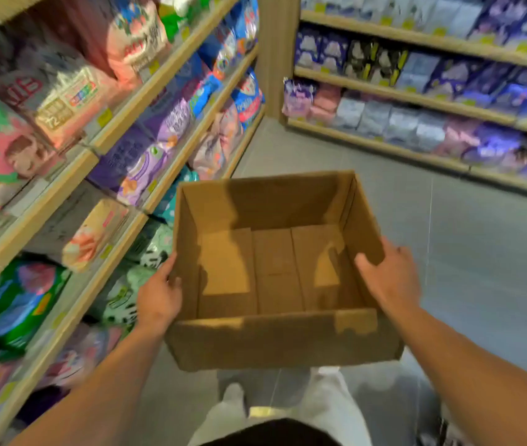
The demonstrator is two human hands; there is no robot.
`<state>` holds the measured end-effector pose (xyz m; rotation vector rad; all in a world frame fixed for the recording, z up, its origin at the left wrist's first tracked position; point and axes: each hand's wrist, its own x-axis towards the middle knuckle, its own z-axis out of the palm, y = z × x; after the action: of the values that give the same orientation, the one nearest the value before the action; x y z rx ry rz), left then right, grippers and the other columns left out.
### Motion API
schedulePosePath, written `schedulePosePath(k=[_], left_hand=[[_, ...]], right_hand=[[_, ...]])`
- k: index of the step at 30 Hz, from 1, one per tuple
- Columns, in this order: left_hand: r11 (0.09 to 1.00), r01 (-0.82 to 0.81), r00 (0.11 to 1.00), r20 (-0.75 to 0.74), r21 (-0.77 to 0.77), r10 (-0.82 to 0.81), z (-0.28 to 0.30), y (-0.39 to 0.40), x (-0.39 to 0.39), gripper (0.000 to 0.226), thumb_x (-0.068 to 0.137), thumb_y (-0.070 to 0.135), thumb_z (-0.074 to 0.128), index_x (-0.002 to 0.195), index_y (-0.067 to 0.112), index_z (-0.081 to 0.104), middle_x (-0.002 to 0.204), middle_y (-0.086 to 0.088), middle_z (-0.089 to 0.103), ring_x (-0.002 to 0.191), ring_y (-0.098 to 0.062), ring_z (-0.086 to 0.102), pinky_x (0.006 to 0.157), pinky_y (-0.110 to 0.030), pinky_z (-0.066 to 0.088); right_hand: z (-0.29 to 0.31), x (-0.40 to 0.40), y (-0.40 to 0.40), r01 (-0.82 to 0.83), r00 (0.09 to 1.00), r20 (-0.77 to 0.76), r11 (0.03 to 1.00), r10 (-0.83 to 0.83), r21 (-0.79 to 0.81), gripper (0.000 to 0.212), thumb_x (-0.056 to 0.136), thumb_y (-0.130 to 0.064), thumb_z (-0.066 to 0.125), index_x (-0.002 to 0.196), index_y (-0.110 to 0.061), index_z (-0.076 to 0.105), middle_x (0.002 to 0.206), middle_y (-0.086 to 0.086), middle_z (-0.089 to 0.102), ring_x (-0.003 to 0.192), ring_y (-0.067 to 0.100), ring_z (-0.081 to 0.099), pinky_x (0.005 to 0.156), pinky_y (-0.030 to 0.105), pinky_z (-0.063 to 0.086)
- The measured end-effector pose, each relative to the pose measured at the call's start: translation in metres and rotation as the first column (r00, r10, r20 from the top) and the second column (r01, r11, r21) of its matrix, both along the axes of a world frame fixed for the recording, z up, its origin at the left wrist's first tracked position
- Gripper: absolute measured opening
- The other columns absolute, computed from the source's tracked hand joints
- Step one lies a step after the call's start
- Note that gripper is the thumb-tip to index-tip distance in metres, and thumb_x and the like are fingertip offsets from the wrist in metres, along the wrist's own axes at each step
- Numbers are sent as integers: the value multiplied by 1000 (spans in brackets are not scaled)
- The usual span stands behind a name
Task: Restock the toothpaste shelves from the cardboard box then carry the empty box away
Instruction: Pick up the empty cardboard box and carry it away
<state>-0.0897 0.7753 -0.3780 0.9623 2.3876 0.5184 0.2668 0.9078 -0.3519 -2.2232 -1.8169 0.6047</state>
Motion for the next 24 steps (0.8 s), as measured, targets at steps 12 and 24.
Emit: schedulePosePath(k=[12, 24], left_hand=[[964, -262, 965, 20, -33, 263, -16, 245, 61, 60, 97, 11, 48, 148, 39, 34, 132, -11, 60, 104, -33, 63, 86, -40, 53], [820, -555, 808, 143, -143, 572, -110, 415, 23, 60, 96, 14, 49, 145, 46, 35, 115, -14, 69, 98, -36, 65, 86, -43, 53]], right_hand=[[-20, 14, 334, -231, 970, 59, 970, 236, -77, 69, 87, -59, 54, 146, -34, 27, 129, 7, 47, 113, 29, 54, 89, 46, 52], [-100, -95, 565, -427, 871, 175, 884, 459, -192, 74, 81, -58, 57, 145, -38, 24, 127, 9, 44, 107, 32, 55, 84, 45, 53]])
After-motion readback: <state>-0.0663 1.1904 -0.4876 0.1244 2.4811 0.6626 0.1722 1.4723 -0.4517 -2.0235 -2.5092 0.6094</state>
